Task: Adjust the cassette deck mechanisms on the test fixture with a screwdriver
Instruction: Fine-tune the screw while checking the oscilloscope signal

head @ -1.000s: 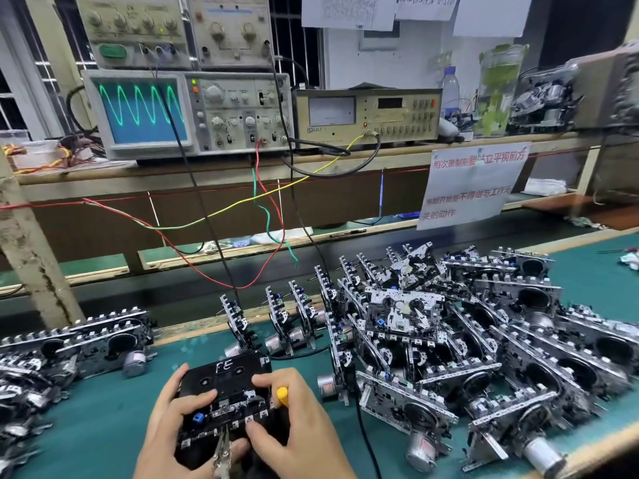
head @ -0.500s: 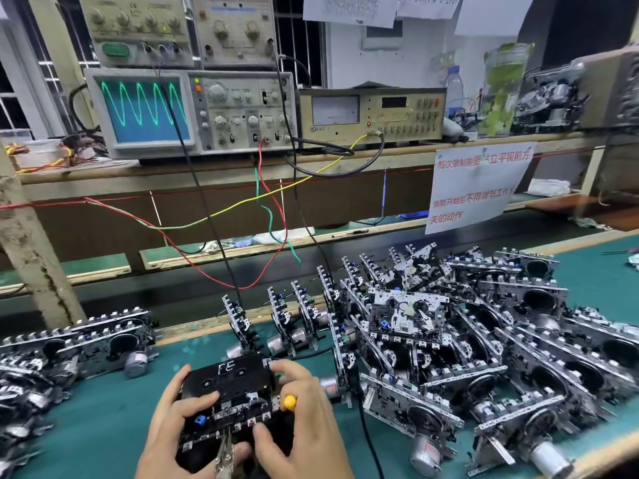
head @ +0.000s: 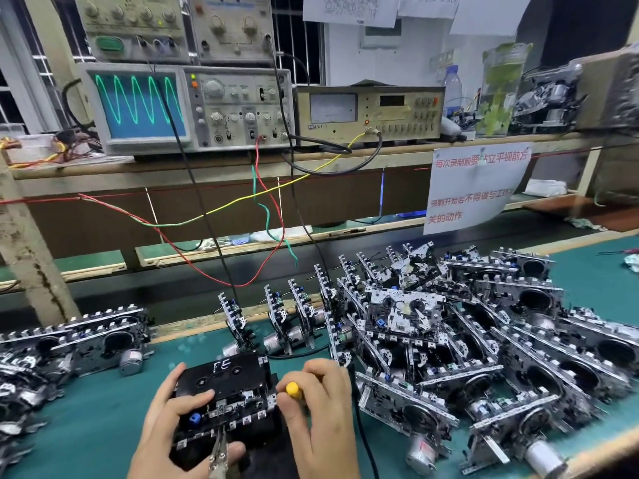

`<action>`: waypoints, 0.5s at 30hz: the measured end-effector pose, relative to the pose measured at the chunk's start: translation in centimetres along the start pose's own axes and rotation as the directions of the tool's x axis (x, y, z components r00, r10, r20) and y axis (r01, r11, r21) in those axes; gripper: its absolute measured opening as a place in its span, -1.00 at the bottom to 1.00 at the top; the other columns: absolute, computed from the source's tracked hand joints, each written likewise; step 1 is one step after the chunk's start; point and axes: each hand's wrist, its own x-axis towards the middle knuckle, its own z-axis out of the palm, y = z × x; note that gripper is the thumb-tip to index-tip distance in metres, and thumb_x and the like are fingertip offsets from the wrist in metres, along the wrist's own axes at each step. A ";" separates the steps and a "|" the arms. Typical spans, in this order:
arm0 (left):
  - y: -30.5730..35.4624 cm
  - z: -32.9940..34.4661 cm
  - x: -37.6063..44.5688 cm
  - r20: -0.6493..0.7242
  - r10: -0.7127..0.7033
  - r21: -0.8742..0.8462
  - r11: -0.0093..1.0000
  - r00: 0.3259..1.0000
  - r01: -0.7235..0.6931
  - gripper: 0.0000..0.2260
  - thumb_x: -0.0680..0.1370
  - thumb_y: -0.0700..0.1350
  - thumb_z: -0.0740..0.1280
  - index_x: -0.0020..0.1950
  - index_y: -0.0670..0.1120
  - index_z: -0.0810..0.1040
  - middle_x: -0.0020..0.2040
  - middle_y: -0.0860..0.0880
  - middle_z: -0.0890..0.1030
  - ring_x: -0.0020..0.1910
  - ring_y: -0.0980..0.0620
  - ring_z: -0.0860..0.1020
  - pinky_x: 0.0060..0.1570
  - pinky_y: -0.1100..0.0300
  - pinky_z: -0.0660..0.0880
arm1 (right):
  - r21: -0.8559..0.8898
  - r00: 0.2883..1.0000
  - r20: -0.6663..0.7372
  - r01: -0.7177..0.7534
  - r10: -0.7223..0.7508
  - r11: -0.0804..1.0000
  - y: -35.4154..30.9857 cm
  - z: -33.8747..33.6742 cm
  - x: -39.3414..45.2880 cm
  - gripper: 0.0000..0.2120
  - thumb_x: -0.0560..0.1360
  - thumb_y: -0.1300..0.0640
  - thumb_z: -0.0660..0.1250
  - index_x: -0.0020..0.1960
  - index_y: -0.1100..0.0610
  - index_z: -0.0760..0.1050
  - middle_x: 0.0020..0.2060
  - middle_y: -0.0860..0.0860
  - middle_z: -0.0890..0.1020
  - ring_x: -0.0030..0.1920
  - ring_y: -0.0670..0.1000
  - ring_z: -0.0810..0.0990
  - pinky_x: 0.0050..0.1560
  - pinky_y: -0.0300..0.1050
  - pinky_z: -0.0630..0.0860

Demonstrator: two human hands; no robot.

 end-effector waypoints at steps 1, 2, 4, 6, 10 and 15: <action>0.6 -0.2 0.1 -0.025 -0.037 -0.036 0.999 0.999 0.036 -0.41 0.09 0.25 0.59 0.11 0.41 0.57 0.53 0.10 0.33 0.47 0.16 0.34 0.43 0.11 0.25 | 0.052 0.999 0.004 -0.043 0.043 0.998 -0.5 -0.5 0.2 -0.75 0.65 -0.15 0.19 0.00 -0.03 0.54 0.00 -0.18 0.44 0.02 -0.14 0.46 0.03 -0.29 0.41; 1.3 -0.6 0.1 -0.005 -0.067 -0.004 0.998 0.998 0.067 -0.40 0.10 0.23 0.57 0.12 0.39 0.56 0.53 0.21 0.31 0.46 0.20 0.35 0.37 0.04 0.30 | 0.124 0.997 0.028 -0.081 0.078 0.989 -1.3 -1.3 0.7 -0.73 0.65 -0.17 0.18 0.00 -0.01 0.52 -0.03 -0.16 0.46 -0.03 -0.12 0.49 -0.02 -0.30 0.42; 1.9 -1.8 -0.3 0.109 -0.094 0.019 0.996 0.990 0.093 -0.46 0.21 0.22 0.49 0.18 0.38 0.52 0.53 0.35 0.22 0.47 0.36 0.26 0.37 0.03 0.27 | 0.165 0.992 -0.006 -0.124 0.127 0.978 -2.5 -2.9 1.7 -0.76 0.65 -0.17 0.20 -0.01 -0.03 0.47 -0.09 -0.10 0.49 -0.10 -0.06 0.54 -0.08 -0.24 0.46; 2.5 -3.5 0.2 0.214 -0.112 0.033 0.994 0.970 0.107 -0.55 0.29 0.23 0.34 0.18 0.39 0.53 0.55 0.32 0.18 0.51 0.37 0.17 0.41 0.06 0.20 | 0.250 0.974 -0.053 -0.199 0.218 0.948 -3.1 -4.6 2.2 -0.88 0.62 -0.12 0.27 0.02 -0.08 0.47 -0.11 -0.07 0.54 -0.17 0.02 0.60 -0.13 -0.12 0.54; 4.4 -3.5 3.3 0.258 -0.176 0.247 0.963 0.950 0.112 -0.62 0.34 0.36 0.22 0.03 0.19 0.52 0.54 0.05 0.29 0.57 0.21 0.10 0.49 -0.06 0.18 | 0.454 0.889 0.106 -0.442 0.445 0.774 -3.1 -6.4 2.0 -0.97 0.60 0.11 0.37 0.03 -0.01 0.56 -0.19 0.00 0.65 -0.18 0.05 0.67 -0.12 -0.08 0.56; 6.7 -0.9 6.8 0.497 -0.290 0.594 0.801 0.818 -0.077 -0.14 0.25 0.44 0.41 0.47 0.28 0.18 0.42 0.14 0.37 0.40 0.00 0.34 0.34 -0.14 0.39 | 0.463 0.894 0.134 -0.438 0.428 0.771 -3.4 -7.3 1.3 -0.96 0.56 0.13 0.41 0.00 0.07 0.60 -0.12 0.06 0.70 -0.09 0.10 0.72 0.00 -0.10 0.63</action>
